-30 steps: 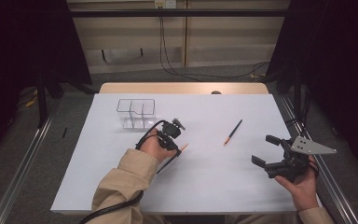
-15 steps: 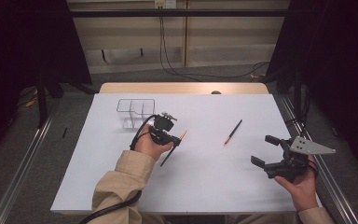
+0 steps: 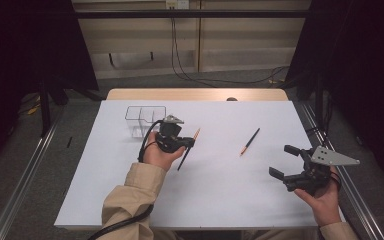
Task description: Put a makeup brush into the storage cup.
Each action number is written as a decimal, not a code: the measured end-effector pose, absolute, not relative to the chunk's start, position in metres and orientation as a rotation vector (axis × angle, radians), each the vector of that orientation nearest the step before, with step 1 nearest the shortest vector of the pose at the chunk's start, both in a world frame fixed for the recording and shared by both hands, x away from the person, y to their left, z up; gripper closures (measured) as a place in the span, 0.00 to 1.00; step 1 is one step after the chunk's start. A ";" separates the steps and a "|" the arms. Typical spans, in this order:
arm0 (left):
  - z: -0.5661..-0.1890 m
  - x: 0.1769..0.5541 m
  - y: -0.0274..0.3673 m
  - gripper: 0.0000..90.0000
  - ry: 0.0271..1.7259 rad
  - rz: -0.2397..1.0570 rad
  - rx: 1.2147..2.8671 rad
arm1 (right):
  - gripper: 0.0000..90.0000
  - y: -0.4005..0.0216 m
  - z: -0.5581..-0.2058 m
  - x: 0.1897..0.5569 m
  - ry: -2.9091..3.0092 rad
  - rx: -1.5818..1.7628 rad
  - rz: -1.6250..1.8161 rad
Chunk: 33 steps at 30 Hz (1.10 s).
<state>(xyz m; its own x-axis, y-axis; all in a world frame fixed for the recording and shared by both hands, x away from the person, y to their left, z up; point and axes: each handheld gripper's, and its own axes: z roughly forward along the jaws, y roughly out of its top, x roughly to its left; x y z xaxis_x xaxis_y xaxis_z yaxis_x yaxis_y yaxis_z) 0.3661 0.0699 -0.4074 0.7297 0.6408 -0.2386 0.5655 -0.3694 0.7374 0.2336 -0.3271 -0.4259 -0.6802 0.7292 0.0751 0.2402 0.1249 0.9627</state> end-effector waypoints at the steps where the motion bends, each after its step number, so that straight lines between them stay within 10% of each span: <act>1: -0.405 0.366 0.072 0.93 0.907 0.128 2.034 | 0.01 -0.327 -0.426 0.234 1.993 0.936 1.577; 33: -0.392 0.362 0.096 0.93 0.843 0.297 1.647 | 0.01 -0.326 -0.426 0.234 2.004 0.924 1.571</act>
<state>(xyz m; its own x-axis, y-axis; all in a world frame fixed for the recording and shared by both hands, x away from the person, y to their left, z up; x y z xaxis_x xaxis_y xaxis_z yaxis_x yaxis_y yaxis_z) 0.3619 0.0965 -0.3918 0.7043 0.6649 -0.2488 0.3623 -0.0352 0.9314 0.2338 -0.3259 -0.4261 -0.6856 0.7249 0.0669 0.2382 0.1365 0.9616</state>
